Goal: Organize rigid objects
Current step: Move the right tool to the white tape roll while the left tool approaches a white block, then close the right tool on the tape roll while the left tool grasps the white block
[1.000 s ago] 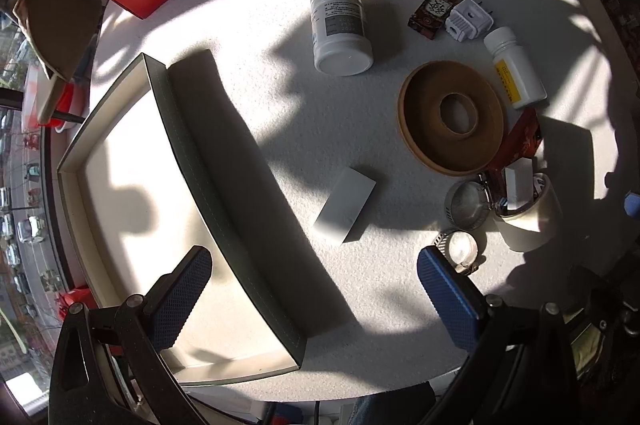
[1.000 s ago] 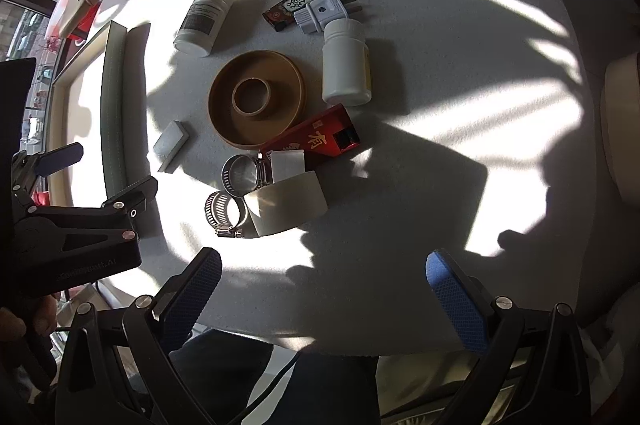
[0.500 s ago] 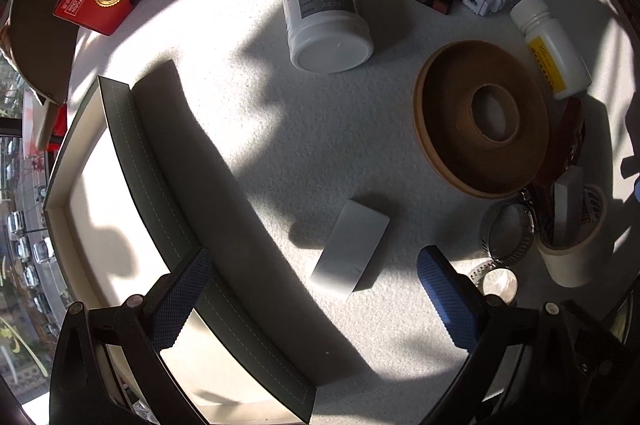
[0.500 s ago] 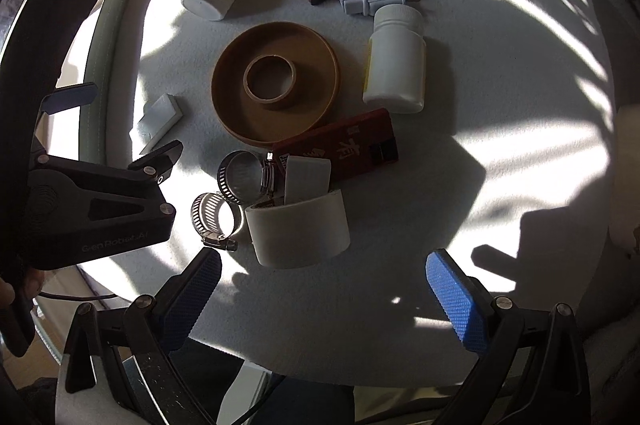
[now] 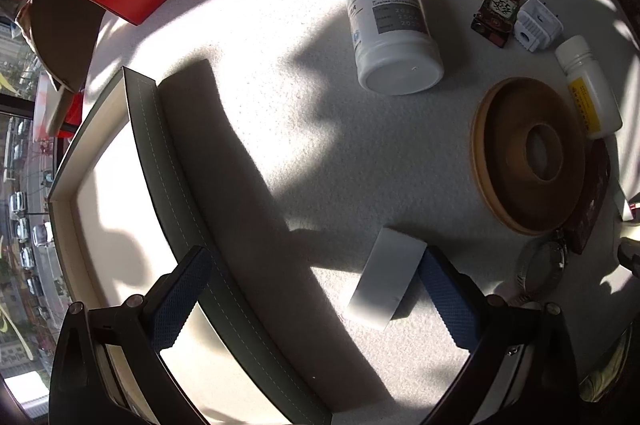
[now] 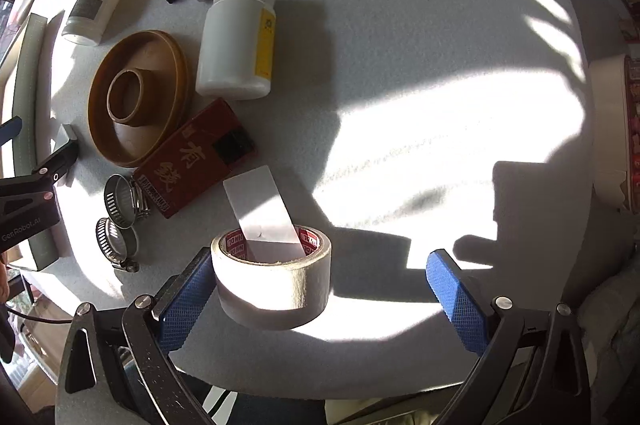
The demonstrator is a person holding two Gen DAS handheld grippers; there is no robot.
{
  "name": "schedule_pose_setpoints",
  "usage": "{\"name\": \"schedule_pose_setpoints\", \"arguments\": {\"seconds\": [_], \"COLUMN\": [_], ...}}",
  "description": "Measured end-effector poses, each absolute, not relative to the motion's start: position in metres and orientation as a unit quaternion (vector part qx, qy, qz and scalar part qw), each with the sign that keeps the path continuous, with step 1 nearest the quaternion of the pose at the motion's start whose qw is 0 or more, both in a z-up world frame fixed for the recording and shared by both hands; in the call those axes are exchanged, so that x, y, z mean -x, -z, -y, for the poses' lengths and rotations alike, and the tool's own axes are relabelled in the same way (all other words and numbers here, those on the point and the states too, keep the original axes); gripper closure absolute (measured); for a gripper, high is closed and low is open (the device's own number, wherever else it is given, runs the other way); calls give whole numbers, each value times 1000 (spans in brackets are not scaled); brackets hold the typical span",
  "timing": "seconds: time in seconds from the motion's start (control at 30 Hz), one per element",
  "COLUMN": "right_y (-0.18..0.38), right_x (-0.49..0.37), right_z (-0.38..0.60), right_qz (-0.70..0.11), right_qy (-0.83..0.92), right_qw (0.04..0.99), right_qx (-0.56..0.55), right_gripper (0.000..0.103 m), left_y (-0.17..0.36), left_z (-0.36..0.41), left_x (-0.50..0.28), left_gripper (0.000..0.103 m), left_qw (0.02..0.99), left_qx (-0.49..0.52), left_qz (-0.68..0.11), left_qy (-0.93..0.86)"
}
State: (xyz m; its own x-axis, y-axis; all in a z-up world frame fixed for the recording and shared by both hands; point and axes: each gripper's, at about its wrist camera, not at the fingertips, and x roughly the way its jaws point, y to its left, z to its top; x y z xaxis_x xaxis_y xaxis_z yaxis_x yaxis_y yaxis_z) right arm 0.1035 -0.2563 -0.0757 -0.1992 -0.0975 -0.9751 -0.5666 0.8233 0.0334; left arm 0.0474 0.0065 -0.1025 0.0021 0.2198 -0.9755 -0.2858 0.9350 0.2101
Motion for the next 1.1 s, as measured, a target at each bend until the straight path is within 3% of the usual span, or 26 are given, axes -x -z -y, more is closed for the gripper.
{"name": "schedule_pose_setpoints", "arguments": {"seconds": [0.63, 1.1], "right_y": [65, 72], "right_x": [-116, -94], "right_z": [308, 356], "right_qz": [-746, -753], "right_qy": [-188, -206], "right_qw": [620, 613], "right_qx": [153, 123], "right_gripper": [0, 0], "left_y": [125, 107], "left_z": [-37, -19], "left_x": [-36, -23], "left_gripper": [0, 0], "left_qw": [694, 701], "left_qx": [151, 143], "left_qz": [-690, -683], "left_qy": [-141, -148]}}
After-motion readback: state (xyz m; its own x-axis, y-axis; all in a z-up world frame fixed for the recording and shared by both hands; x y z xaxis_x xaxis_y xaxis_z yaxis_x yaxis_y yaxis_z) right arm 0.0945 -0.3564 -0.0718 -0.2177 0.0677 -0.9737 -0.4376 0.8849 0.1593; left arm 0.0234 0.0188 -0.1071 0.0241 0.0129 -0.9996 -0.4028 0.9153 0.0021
